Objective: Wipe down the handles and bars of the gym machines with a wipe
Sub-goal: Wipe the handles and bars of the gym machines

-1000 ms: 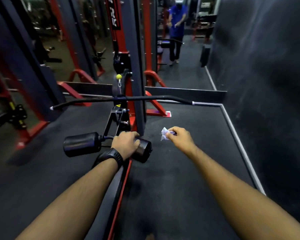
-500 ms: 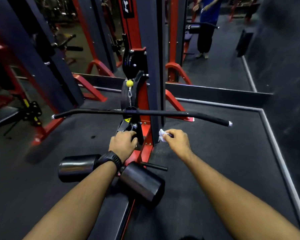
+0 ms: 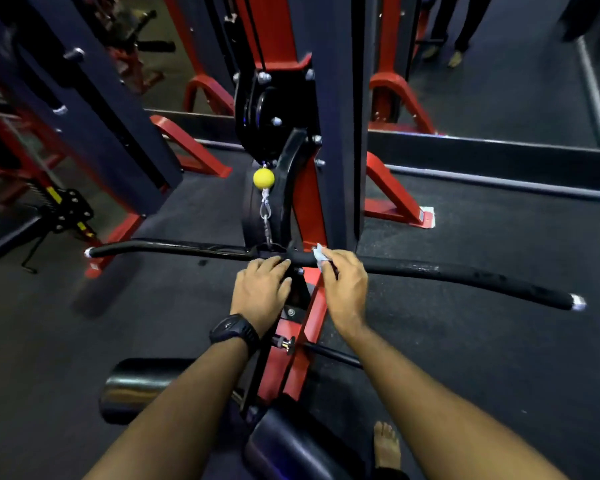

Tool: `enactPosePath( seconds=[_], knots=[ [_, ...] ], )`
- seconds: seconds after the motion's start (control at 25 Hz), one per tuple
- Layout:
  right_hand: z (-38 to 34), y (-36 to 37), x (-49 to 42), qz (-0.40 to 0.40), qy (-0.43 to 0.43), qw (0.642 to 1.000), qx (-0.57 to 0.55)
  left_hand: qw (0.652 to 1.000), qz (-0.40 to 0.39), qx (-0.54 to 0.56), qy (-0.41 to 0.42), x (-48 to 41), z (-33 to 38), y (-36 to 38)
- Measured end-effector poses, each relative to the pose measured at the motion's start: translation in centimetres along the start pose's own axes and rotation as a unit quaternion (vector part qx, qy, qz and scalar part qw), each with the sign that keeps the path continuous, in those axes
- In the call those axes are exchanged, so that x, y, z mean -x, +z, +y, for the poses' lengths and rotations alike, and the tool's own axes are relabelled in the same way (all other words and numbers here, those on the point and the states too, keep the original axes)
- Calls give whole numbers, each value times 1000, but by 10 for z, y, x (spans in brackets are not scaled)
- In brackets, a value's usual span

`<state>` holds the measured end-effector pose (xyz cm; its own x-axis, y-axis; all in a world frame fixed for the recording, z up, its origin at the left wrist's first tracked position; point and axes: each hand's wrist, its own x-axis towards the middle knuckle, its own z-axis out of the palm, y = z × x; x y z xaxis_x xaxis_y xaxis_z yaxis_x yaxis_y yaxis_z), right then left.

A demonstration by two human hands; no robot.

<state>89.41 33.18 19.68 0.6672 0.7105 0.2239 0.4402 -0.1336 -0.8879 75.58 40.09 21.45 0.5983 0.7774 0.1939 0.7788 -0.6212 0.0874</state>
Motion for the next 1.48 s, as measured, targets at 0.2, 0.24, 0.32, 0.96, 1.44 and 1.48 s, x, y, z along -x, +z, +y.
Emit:
enactPosePath(
  seconds=[0.2, 0.24, 0.32, 0.96, 1.44, 1.48],
  knots=[
    [12, 72, -9, 21, -37, 995, 87, 992, 64, -61, 88, -37, -42, 51],
    [16, 80, -7, 15, -53, 991, 118, 990, 71, -73, 101, -40, -50, 58],
    [29, 76, -5, -9, -107, 979, 175, 986, 91, -70, 121, -43, -60, 68],
    [20, 93, -18, -43, -136, 959, 245, 973, 170, -4, 158, -49, -74, 93],
    [52, 58, -23, 106, -28, 968, 226, 975, 160, -35, 149, -47, -75, 96],
    [50, 65, -13, 140, -17, 968, 207, 976, 160, -30, 142, -46, -73, 97]
  ],
)
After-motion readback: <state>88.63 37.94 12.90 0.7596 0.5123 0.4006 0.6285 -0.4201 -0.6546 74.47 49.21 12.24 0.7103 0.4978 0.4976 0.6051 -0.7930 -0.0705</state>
